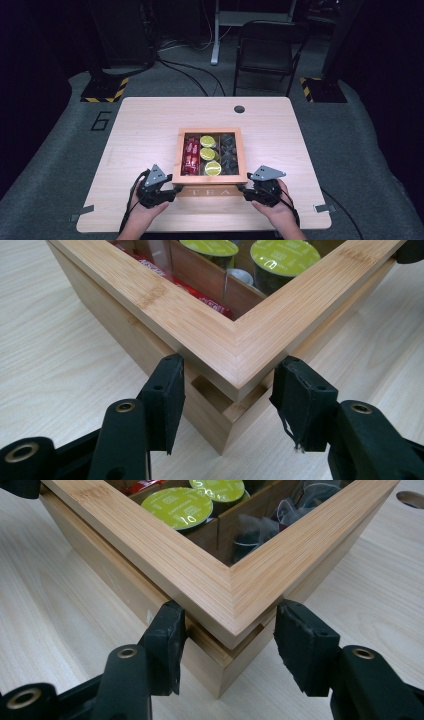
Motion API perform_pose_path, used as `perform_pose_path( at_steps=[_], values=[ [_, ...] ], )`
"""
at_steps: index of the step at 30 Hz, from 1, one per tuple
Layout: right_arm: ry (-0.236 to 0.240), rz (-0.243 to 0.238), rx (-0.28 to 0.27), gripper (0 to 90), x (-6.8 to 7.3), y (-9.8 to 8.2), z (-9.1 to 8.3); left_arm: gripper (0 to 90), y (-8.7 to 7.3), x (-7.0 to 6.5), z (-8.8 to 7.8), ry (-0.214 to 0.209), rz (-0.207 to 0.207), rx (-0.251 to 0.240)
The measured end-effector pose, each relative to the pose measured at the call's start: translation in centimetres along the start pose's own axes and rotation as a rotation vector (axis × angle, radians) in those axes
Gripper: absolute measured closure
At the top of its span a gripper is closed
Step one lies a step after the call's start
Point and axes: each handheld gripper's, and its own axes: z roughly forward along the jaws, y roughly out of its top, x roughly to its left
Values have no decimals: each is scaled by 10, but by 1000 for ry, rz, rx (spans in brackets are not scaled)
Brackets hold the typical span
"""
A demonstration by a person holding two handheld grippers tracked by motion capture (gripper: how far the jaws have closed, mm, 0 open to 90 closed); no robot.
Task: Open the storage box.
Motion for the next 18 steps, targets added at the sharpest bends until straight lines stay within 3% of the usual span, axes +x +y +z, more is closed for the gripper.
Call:
perform_pose_path(
  at_steps=[9,18],
  values=[
    [-25,0,-47,482,-2,9,-6,467,9,0,-5,24,-34,-68],
    [-44,11,-69,482,-4,22,-15,470,22,1,-12,47,-57,-76]
  ],
)
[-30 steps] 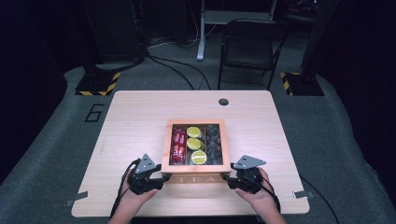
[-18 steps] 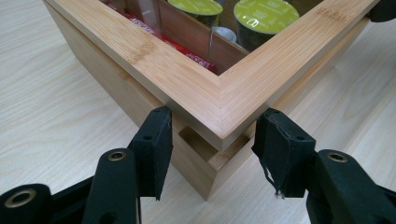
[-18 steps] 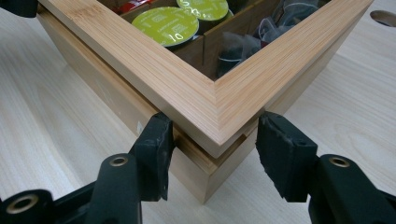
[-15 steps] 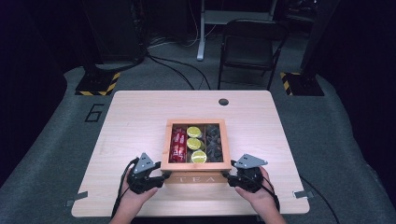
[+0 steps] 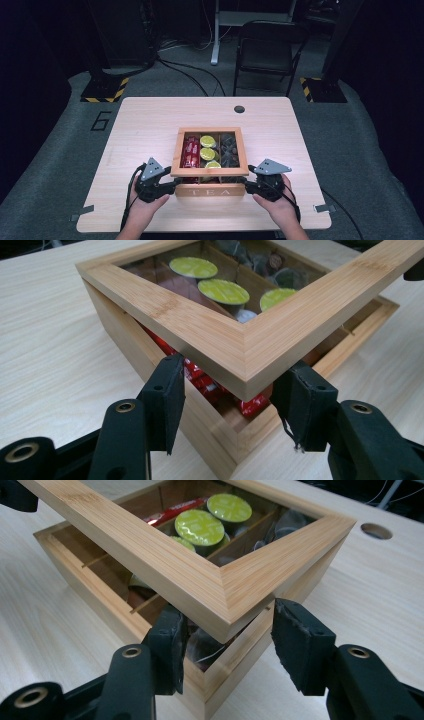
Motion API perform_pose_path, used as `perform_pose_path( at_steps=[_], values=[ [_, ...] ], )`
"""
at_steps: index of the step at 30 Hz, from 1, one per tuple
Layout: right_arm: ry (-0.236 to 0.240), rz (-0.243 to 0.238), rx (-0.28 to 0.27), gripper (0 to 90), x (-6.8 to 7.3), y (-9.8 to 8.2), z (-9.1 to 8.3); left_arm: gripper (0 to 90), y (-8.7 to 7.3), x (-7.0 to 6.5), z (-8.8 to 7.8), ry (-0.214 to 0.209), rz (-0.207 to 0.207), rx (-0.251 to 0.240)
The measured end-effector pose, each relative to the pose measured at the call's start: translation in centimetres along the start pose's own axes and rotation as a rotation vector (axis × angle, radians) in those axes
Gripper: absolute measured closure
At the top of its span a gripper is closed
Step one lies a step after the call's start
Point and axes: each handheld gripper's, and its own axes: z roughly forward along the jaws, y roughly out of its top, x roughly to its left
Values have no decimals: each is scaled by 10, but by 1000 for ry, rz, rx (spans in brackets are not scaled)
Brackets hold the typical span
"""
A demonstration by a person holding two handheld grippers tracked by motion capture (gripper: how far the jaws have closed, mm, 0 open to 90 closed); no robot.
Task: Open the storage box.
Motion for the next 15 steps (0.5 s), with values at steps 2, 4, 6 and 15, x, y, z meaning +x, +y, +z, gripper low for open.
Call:
perform_pose_path(
  at_steps=[2,4,6,15],
  values=[
    [-17,-13,-10,480,1,7,-3,469,4,1,-2,9,1,-5],
    [-20,-16,-8,479,1,10,-4,469,8,2,-4,16,16,-10],
    [-23,-15,-14,478,0,14,-6,471,13,2,-6,19,31,-11],
    [-4,-8,-19,478,-10,35,-11,471,34,8,-11,23,45,-36]
  ],
)
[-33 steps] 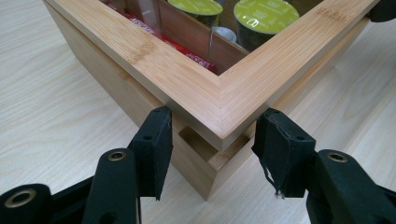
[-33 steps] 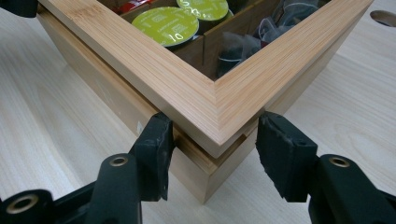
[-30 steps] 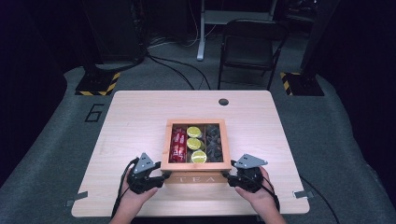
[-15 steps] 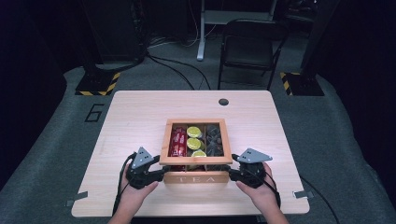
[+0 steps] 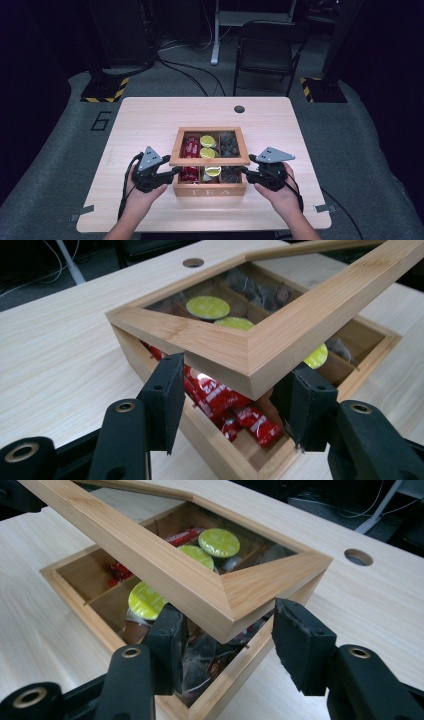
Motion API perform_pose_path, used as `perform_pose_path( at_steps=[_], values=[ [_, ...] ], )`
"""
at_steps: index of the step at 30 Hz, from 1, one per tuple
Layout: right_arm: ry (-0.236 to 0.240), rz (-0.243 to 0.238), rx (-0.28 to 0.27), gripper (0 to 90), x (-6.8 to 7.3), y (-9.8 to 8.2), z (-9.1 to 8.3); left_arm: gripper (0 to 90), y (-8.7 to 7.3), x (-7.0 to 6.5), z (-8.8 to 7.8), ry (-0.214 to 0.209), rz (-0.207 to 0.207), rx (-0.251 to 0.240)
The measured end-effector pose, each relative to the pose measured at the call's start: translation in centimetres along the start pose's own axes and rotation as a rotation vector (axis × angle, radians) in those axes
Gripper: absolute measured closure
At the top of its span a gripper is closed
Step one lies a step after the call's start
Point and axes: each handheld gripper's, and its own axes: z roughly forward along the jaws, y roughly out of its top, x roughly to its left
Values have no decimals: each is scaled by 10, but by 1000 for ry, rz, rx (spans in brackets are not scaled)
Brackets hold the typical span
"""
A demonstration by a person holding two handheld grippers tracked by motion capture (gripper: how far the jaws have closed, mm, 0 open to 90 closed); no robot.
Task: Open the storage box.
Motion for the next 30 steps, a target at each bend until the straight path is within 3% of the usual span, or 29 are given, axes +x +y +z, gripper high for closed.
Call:
perform_pose_path(
  at_steps=[3,7,14,26,30],
  values=[
    [-1,2,-12,480,-5,12,-2,473,8,5,-1,-10,-7,-14],
    [-8,-2,-27,506,-10,23,-2,489,22,7,-4,11,34,-21],
    [-26,-15,-28,531,-17,38,0,504,40,16,-4,11,39,-27],
    [-73,-32,-23,542,-30,57,15,520,63,32,-2,-5,-4,-46],
    [-77,-14,-20,556,-34,61,20,521,67,34,-1,-9,-12,-45]
  ],
)
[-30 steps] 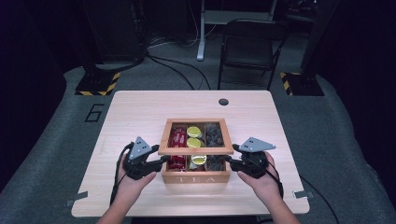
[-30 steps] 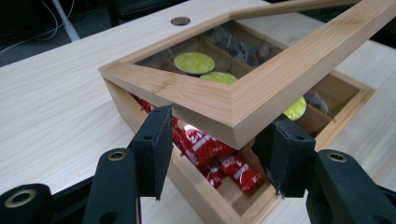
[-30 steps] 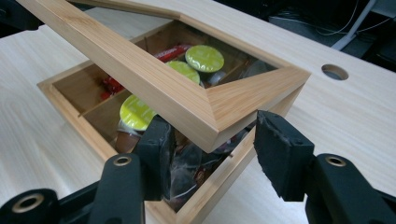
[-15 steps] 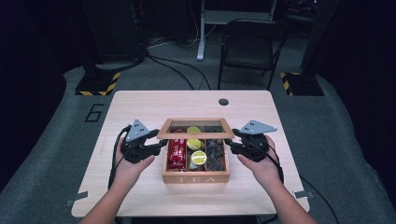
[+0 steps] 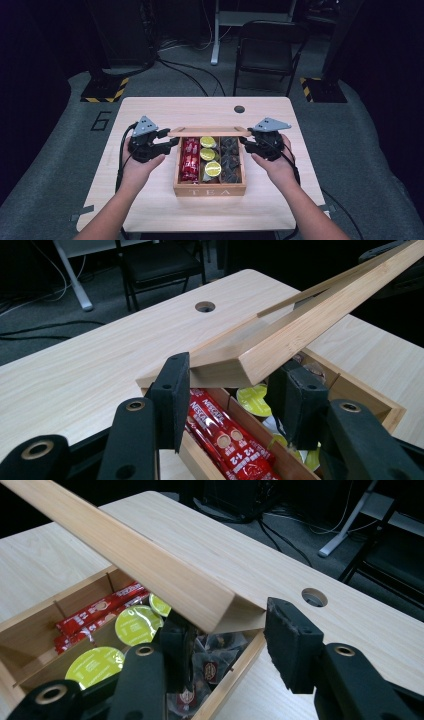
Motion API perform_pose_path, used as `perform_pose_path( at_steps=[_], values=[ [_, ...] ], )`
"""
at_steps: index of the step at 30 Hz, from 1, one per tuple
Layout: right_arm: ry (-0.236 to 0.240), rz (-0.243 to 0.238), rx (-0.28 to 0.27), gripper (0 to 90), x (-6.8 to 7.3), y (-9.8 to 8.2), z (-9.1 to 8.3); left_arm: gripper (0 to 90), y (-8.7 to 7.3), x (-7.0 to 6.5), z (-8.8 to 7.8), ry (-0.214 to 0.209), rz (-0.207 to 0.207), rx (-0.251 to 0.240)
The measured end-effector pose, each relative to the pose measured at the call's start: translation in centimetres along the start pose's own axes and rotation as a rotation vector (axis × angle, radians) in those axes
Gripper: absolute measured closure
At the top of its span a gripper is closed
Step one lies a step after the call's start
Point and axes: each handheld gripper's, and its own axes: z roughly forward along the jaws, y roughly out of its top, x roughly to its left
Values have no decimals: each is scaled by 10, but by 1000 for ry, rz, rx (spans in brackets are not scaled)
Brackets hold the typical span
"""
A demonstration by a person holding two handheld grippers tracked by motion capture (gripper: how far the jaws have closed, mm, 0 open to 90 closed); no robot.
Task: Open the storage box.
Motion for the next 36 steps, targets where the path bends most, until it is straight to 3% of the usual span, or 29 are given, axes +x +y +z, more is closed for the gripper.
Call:
perform_pose_path(
  at_steps=[9,12,14,18,25,36],
  values=[
    [-6,12,-19,600,-8,4,7,523,7,6,2,1,1,-12],
    [-8,12,-26,600,-9,5,8,544,6,6,4,20,16,-17],
    [-6,12,-25,602,-11,8,9,549,1,9,11,36,26,6],
    [-11,10,-23,604,-12,10,9,534,-3,13,18,46,8,15],
    [-8,17,-30,603,-14,11,10,519,-6,22,29,57,-32,-12],
    [-14,36,-35,604,-15,15,13,574,-5,20,37,73,-17,-31]
  ],
)
